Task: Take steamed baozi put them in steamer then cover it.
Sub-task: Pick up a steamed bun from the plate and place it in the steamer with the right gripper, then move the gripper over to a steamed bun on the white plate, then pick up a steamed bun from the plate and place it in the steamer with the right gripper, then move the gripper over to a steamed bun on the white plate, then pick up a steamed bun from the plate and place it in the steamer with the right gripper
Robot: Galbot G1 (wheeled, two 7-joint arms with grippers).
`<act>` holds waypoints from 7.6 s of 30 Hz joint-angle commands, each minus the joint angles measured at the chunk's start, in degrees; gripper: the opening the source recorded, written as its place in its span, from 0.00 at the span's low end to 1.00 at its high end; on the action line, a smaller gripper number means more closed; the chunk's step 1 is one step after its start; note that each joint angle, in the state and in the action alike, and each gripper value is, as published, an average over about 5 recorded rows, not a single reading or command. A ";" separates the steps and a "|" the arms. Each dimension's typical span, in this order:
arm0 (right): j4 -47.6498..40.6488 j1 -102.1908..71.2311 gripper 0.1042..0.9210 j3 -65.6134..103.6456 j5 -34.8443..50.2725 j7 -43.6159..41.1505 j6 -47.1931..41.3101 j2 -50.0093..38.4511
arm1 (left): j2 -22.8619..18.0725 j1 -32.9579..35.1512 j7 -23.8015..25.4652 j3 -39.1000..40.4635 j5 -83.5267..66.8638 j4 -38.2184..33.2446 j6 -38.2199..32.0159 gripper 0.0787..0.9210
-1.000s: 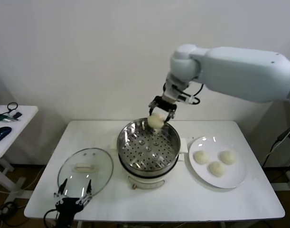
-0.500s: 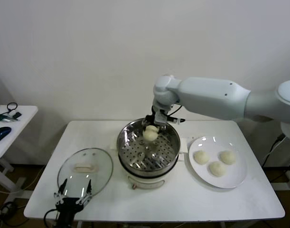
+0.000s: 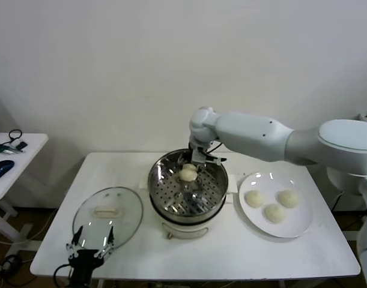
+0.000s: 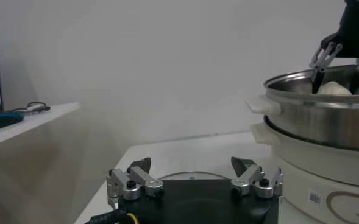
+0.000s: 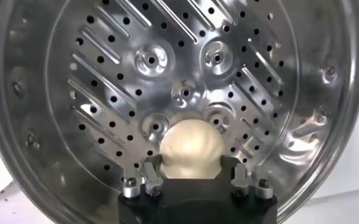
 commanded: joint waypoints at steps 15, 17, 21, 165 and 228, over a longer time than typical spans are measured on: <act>4.00 27.68 0.88 -15.52 53.62 -14.66 -20.44 -16.38 | -0.10 -0.03 0.03 0.39 0.43 0.04 -0.06 0.88; 6.38 29.00 0.88 -19.85 56.48 -13.30 -26.12 -21.18 | -0.06 -0.04 0.04 0.36 0.37 0.03 -0.03 0.88; 12.20 27.74 0.88 -26.24 55.87 -9.44 -35.80 -30.54 | -0.08 -0.15 0.14 0.30 0.27 -0.19 0.12 0.88; 31.72 34.13 0.88 -30.66 47.52 -4.64 -44.73 -41.53 | -0.74 -0.19 0.30 1.09 0.93 0.37 0.05 0.88; 19.93 24.51 0.71 -19.86 34.69 -6.42 -35.88 -35.68 | -1.03 1.73 0.04 0.94 2.16 -0.72 -0.51 0.88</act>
